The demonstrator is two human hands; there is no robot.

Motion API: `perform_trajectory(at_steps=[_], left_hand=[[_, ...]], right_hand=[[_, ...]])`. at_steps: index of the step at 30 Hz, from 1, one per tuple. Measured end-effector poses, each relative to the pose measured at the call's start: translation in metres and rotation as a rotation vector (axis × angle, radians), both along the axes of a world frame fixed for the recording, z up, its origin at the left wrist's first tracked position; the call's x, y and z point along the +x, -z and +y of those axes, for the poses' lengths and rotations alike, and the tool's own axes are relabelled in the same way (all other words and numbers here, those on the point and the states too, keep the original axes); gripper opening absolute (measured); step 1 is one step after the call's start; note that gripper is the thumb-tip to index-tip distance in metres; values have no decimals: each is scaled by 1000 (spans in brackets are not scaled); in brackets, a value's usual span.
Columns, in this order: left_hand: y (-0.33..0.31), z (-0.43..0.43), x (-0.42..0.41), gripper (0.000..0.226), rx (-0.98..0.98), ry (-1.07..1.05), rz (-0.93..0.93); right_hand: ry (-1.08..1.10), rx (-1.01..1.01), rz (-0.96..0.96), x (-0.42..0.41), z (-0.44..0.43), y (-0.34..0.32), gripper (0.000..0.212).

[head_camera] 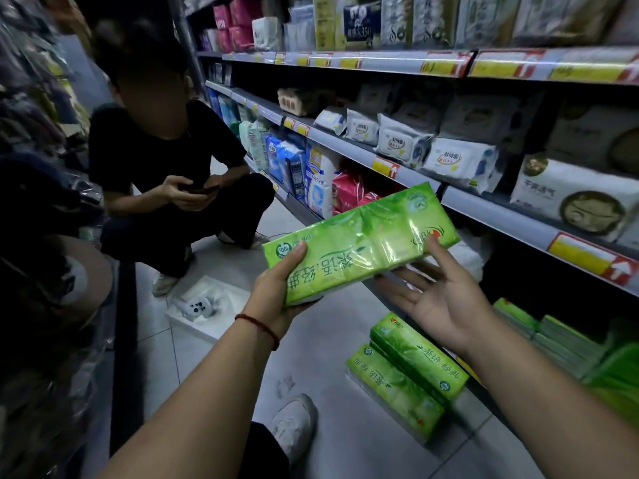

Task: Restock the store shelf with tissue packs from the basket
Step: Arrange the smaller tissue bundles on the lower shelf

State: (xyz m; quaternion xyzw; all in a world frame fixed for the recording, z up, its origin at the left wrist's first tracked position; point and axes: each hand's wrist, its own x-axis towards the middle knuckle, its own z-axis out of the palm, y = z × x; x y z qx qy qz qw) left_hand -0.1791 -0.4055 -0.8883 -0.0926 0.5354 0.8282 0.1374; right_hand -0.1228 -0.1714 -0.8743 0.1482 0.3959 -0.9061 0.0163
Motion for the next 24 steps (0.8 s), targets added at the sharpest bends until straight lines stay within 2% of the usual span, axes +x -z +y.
perform_trajectory(at_steps=[4,9,11,13,15,18,21,24], left_hand=[[-1,20,-3,61,-16,65,26],[8,36,-6,61,-107,257,81],[12,40,-10,63,-196,243,113],[15,41,-16,70,-255,135,200],[17,40,-22,71,-268,67,249],[20,42,-25,61,-375,140,305],[25,46,-26,58,-481,294,313],[28,51,-27,60,-470,416,291]], right_hand=[[-3,115,47,-2,1,4,71],[129,156,40,-9,19,15,53],[162,138,64,-12,26,13,57],[168,159,70,-17,31,12,70],[173,203,61,-22,35,13,58],[182,290,28,-27,37,16,38],[175,497,40,-31,36,18,34],[145,623,66,-34,33,17,35]])
